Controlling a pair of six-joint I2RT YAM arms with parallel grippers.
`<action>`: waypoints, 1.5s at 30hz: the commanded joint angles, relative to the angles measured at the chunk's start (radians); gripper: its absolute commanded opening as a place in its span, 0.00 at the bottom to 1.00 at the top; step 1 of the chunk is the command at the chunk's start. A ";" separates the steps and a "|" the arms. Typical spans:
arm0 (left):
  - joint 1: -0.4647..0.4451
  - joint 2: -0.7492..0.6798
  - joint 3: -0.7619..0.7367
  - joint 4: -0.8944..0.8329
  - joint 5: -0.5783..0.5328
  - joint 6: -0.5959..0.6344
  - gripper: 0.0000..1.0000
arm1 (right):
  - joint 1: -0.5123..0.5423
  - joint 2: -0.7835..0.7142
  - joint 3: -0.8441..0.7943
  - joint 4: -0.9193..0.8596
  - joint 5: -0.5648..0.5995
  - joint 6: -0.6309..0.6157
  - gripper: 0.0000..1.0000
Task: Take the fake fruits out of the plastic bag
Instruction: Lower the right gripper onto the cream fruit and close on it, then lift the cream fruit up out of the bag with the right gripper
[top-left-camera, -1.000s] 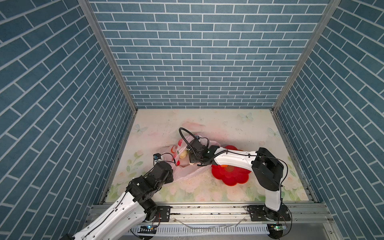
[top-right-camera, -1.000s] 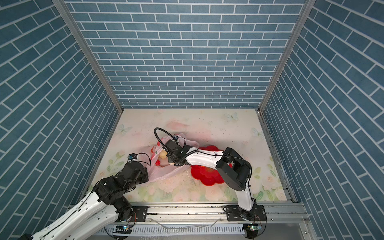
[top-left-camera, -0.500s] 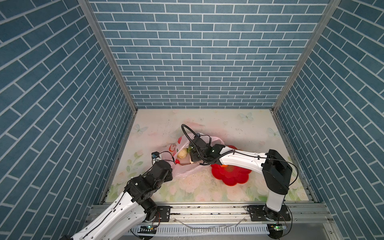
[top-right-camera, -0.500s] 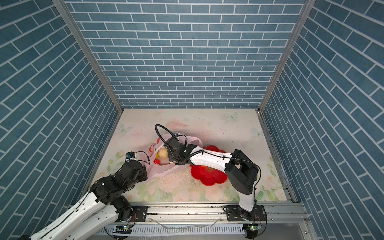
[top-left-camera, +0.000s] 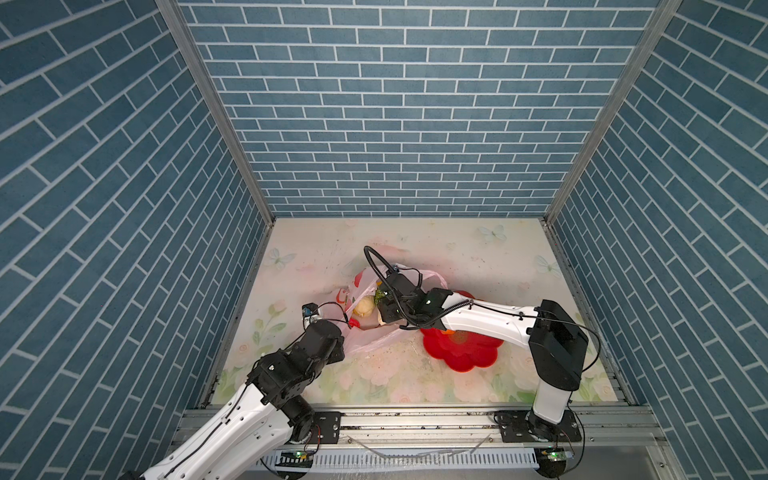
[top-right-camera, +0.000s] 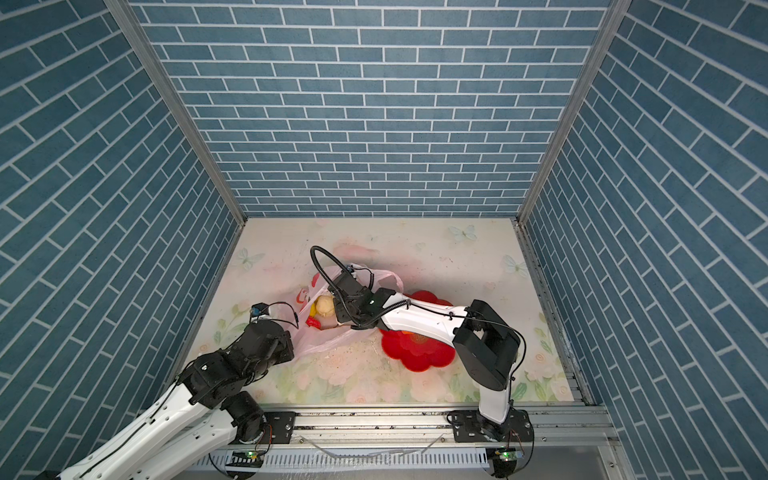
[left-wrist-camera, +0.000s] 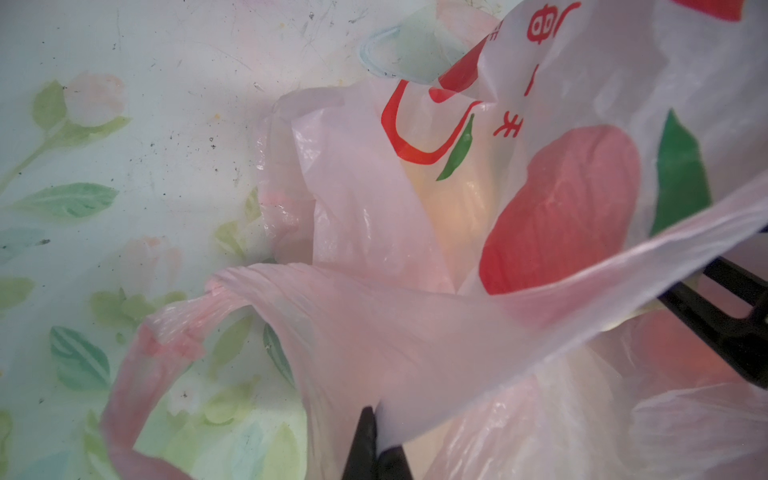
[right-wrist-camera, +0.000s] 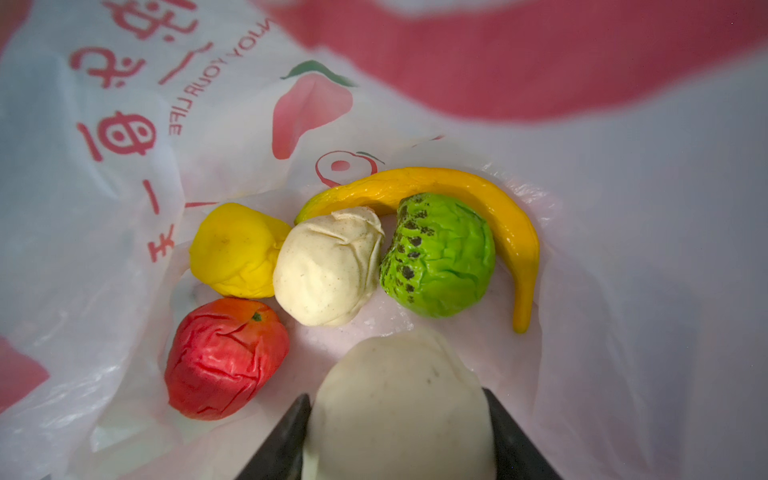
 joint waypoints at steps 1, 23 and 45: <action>-0.006 -0.002 0.018 -0.040 -0.026 0.007 0.00 | -0.004 -0.052 0.031 0.020 0.030 -0.033 0.27; -0.006 0.074 0.140 -0.033 -0.117 0.087 0.00 | -0.011 -0.089 0.073 0.011 -0.124 -0.115 0.26; -0.006 0.131 0.166 0.004 -0.121 0.098 0.00 | 0.002 -0.127 0.158 -0.019 -0.176 -0.214 0.22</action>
